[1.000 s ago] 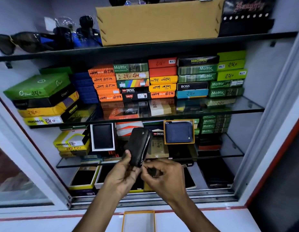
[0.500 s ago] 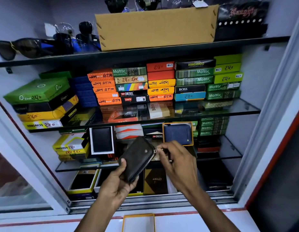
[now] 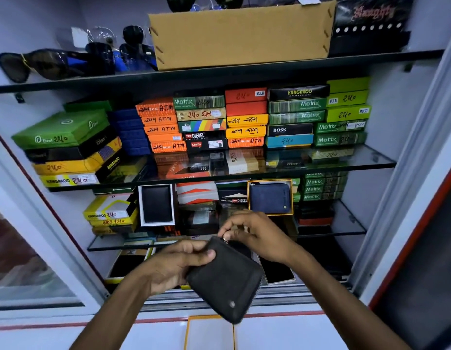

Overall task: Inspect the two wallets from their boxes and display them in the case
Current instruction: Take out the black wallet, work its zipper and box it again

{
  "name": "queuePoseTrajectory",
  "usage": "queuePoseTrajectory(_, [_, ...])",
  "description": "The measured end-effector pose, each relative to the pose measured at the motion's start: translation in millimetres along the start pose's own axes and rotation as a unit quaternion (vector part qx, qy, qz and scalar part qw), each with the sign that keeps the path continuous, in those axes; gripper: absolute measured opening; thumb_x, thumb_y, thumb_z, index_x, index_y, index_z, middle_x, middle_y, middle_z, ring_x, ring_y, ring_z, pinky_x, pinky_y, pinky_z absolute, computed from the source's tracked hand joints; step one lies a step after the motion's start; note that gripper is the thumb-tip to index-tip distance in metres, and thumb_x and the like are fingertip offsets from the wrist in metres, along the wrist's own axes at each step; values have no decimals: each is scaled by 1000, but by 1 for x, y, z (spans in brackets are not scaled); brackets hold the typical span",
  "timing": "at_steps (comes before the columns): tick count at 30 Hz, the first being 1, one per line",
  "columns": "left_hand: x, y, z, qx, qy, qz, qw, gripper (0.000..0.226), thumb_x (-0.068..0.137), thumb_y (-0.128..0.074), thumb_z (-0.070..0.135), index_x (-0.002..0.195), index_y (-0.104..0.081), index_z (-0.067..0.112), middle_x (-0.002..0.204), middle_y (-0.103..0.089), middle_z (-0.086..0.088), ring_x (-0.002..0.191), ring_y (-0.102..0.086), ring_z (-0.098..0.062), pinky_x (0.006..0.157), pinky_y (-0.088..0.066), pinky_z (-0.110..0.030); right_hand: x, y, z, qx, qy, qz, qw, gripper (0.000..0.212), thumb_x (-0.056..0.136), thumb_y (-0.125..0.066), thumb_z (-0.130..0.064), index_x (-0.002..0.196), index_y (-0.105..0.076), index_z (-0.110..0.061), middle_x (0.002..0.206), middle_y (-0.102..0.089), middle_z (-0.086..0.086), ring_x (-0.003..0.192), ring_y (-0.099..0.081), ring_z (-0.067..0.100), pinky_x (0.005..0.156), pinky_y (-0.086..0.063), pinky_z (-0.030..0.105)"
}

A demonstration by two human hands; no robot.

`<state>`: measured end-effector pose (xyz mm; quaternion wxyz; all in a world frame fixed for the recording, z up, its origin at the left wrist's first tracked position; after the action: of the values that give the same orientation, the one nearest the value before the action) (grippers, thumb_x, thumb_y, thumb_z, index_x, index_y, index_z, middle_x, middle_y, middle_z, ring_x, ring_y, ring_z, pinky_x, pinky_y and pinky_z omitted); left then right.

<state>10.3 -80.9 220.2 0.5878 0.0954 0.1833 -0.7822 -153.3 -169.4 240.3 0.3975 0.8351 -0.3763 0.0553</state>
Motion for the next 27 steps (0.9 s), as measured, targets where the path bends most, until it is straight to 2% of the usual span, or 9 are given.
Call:
queuePoseTrajectory(5, [10, -14, -3, -44, 8, 38, 998, 32, 81, -67, 25, 105, -75, 5, 96, -78, -10, 81, -74, -17, 67, -62, -31, 0, -3, 19, 165, -107, 23, 980, 13, 84, -75, -21, 97, -77, -21, 89, -75, 0, 79, -64, 1, 74, -47, 16])
queuePoseTrajectory(7, [9, -9, -2, -73, 1, 101, 992, 33, 74, -72, 30, 100, -74, 9, 88, -78, -8, 73, -74, -17, 58, -61, -33, -13, 0, 37, 277, -201, 95, 935, 14, 81, -71, -31, 88, -79, -21, 84, -76, 1, 76, -69, 8, 73, -54, 26])
queuePoseTrajectory(8, [8, -5, -1, -90, -4, 131, 987, 39, 72, -73, 31, 103, -72, 9, 85, -77, -7, 70, -74, -17, 56, -60, -33, -21, 1, 44, 303, -258, 118, 910, 28, 83, -65, -41, 89, -79, -17, 83, -76, 4, 72, -69, 12, 69, -55, 29])
queuePoseTrajectory(10, [6, 1, 0, -110, -20, 172, 979, 49, 68, -75, 32, 110, -68, 7, 83, -77, -6, 69, -74, -17, 56, -59, -33, -36, 0, 52, 326, -343, 108, 875, 54, 89, -52, -55, 102, -74, -8, 85, -74, 13, 65, -68, 17, 58, -57, 29])
queuePoseTrajectory(12, [5, 4, 2, -115, -42, 189, 974, 50, 68, -75, 29, 111, -68, 4, 88, -79, -8, 73, -76, -19, 59, -61, -36, -44, -1, 48, 371, -356, 74, 855, 57, 86, -55, -58, 107, -72, -7, 87, -74, 11, 60, -68, 16, 53, -57, 27])
queuePoseTrajectory(15, [3, 6, 7, -66, -118, 202, 970, 50, 71, -74, 24, 115, -67, 3, 100, -79, -11, 86, -77, -23, 65, -63, -36, -46, 3, 33, 374, -281, 59, 882, 45, 76, -74, -41, 109, -73, -10, 89, -78, 5, 66, -72, 10, 56, -60, 25])
queuePoseTrajectory(18, [-7, 12, 12, 40, -240, 203, 949, 43, 67, -79, 17, 108, -68, 17, 106, -78, -7, 103, -73, -24, 73, -60, -24, -46, 13, 27, 271, -193, 98, 938, 36, 72, -85, -12, 106, -73, -15, 100, -79, 5, 89, -76, 16, 77, -64, 31])
queuePoseTrajectory(23, [-27, 12, 6, 282, -427, 212, 833, 37, 74, -70, -11, 89, -71, 23, 115, -76, 5, 124, -63, -18, 107, -47, -32, -52, 16, 7, 54, 25, 188, 980, 33, 69, -86, -3, 93, -76, -24, 106, -76, -11, 107, -70, 8, 93, -56, 23])
queuePoseTrajectory(27, [-37, 12, -3, 334, -511, 252, 751, 23, 77, -59, -6, 78, -69, 15, 114, -76, 2, 123, -63, -24, 108, -47, -40, -57, 1, 1, -42, 137, 249, 958, 29, 69, -77, 11, 85, -77, -13, 100, -74, -1, 108, -68, 16, 90, -55, 28])
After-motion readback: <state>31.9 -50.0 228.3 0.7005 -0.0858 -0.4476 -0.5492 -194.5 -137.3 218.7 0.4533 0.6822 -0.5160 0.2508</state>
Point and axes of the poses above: each hand's wrist, its own x-axis towards the middle knuckle, its own y-axis out of the back of the hand, z = x × y, the point moved 4 cm from there along x, towards the middle knuckle
